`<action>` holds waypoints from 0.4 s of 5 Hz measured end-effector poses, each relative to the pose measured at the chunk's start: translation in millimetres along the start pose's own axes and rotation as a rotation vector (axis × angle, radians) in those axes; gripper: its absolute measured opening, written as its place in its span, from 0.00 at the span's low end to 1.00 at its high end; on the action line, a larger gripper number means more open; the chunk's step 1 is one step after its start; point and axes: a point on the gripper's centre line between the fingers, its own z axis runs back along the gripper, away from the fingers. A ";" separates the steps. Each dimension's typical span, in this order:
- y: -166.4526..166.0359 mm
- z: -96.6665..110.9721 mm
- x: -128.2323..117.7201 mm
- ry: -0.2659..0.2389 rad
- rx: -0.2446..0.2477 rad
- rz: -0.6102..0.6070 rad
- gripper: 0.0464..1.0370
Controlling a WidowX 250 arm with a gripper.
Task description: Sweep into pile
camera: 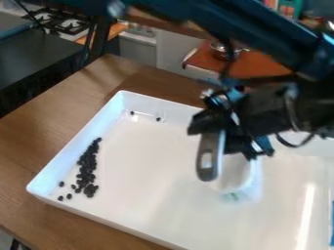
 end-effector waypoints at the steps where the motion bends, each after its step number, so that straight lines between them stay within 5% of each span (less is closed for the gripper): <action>1: -22.1 7.5 -3.6 -0.029 0.029 -0.039 0.42; 2: -41.4 5.2 -2.7 -0.052 0.083 -0.066 0.47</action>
